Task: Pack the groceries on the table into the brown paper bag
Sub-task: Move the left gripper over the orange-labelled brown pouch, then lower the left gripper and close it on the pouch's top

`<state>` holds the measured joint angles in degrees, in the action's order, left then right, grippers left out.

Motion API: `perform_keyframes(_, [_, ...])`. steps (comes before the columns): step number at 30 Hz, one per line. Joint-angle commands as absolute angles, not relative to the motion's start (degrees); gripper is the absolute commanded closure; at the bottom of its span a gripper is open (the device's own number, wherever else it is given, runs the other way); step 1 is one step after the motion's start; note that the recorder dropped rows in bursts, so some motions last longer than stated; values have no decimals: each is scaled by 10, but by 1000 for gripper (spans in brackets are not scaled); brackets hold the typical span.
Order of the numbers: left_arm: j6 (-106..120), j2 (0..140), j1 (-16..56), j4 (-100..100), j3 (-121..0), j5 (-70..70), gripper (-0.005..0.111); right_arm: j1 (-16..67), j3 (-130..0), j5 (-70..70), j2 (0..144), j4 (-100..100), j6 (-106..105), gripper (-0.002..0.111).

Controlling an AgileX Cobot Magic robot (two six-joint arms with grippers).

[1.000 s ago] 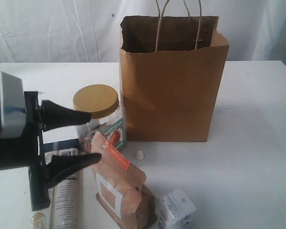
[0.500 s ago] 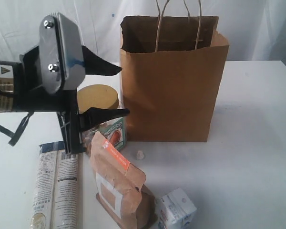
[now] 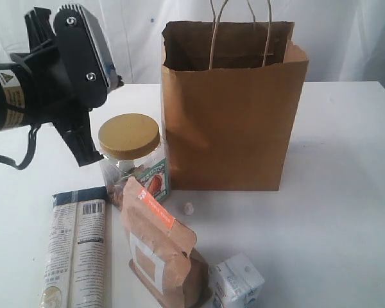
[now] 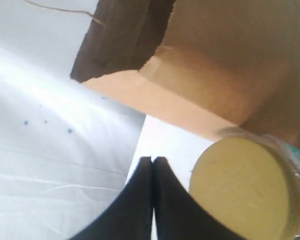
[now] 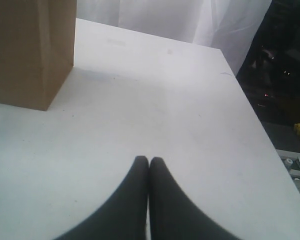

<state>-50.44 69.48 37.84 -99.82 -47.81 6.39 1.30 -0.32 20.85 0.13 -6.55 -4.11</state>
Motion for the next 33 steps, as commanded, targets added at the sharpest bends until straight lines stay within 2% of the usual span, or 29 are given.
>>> perform_keyframes(1, [-501, 686, 381, -999, -477, -58, 106, 10, 0, 201, 0, -66, -41, 108])
perform_keyframes(4, [-439, 686, 381, -999, -470, -217, 107, 10, 0, 201, 0, -66, -41, 108])
perform_keyframes(6, [-346, 686, 378, -918, -468, -334, 107, 10, 0, 201, 0, -66, -41, 108])
perform_keyframes(9, [-178, 686, 378, -669, -476, -472, 107, 10, 0, 201, 0, -66, -41, 108])
perform_keyframes(13, [222, 686, 378, -276, -487, -532, 107, 10, 0, 201, 0, -66, -41, 108])
perform_keyframes(16, [457, 685, 380, -38, -487, -535, 107, 10, 0, 201, 0, -66, -41, 108])
perform_keyframes(19, [505, 685, 380, -15, -487, -462, 107, 10, 0, 201, 0, -66, -41, 108])
perform_keyframes(23, [602, 678, 380, -17, -487, -286, 104, 10, 0, 201, 0, -66, -41, 108])
perform_keyframes(24, [615, 678, 380, -15, -487, -225, 96, 10, 0, 201, 0, -66, -41, 108])
perform_keyframes(25, [615, 680, 380, -13, -487, -198, 82, 10, 0, 201, 0, -66, -41, 108])
perform_keyframes(26, [615, 681, 380, -9, -487, -197, 71, 10, 0, 201, 0, -66, -41, 108])
perform_keyframes(27, [615, 681, 381, 11, -487, -204, 53, 10, 0, 201, 0, -66, -41, 108])
perform_keyframes(29, [617, 680, 402, 39, -487, -205, 31, 10, 0, 201, 0, -66, -41, 108])
perform_keyframes(33, [671, 686, 491, 39, -487, -214, 29, 10, 0, 201, 0, -66, -41, 108])
